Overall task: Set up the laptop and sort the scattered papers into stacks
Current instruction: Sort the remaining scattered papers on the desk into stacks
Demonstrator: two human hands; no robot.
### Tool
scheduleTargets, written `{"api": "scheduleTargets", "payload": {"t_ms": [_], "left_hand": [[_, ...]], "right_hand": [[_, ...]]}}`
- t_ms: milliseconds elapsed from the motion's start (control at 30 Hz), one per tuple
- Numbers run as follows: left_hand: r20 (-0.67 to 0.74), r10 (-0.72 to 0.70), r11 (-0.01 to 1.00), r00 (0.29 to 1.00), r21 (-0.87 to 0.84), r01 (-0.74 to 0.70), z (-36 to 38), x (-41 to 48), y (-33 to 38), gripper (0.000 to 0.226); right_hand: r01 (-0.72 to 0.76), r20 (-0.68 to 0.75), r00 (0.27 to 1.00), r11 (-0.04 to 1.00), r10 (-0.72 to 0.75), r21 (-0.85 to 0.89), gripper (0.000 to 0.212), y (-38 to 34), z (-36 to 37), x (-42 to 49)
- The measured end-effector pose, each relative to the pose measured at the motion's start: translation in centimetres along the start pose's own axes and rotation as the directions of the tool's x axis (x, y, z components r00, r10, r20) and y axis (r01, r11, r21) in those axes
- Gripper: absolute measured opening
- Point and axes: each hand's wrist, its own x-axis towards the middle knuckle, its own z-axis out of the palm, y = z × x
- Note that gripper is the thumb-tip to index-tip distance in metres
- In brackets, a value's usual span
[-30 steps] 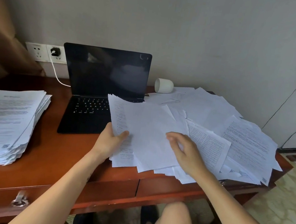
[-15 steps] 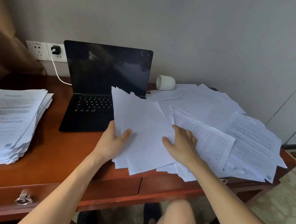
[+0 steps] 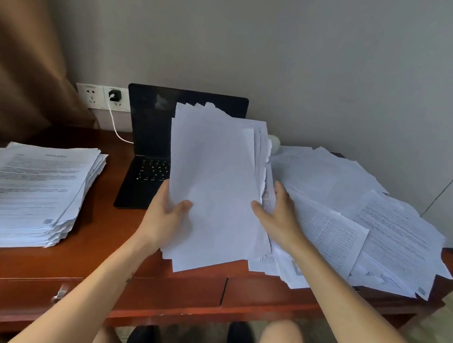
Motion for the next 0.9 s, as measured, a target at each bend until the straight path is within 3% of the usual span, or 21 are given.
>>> {"api": "scheduleTargets", "payload": {"t_ms": [100, 200, 300, 467, 633, 900], "left_hand": [[-0.077, 0.098, 0.995, 0.992, 0.029, -0.096, -2.1, -0.1, 2.0, 0.043], [-0.171, 0.181, 0.983, 0.968, 0.021, -0.180, -3.7, -0.1, 3.7, 0.042], [-0.217, 0.230, 0.973, 0.949, 0.025, -0.230, -4.8, 0.0, 4.3, 0.045], [-0.257, 0.253, 0.965, 0.933, -0.002, -0.262, -5.3, -1.1, 3.0, 0.041], [-0.264, 0.249, 0.964, 0.932, -0.024, -0.265, -5.0, -2.9, 2.0, 0.030], [-0.233, 0.187, 0.980, 0.954, -0.025, -0.198, -5.1, -3.8, 2.0, 0.030]], "right_hand": [[0.037, -0.087, 0.996, 0.968, -0.016, 0.248, 0.039, -3.2, -0.6, 1.0], [0.050, -0.097, 0.995, 0.894, -0.007, 0.446, 0.034, -6.1, -0.9, 1.8], [0.112, -0.140, 0.989, 0.896, -0.056, 0.430, 0.010, -7.8, -0.1, 1.7], [0.079, -0.135, 0.990, 0.919, -0.029, 0.387, 0.008, -7.9, 1.6, -0.7], [0.029, -0.070, 0.998, 0.877, 0.006, 0.480, 0.006, -6.9, 2.4, -1.8], [0.038, 0.043, 0.996, 0.849, -0.072, 0.527, 0.009, -6.3, 3.9, -3.0]]}}
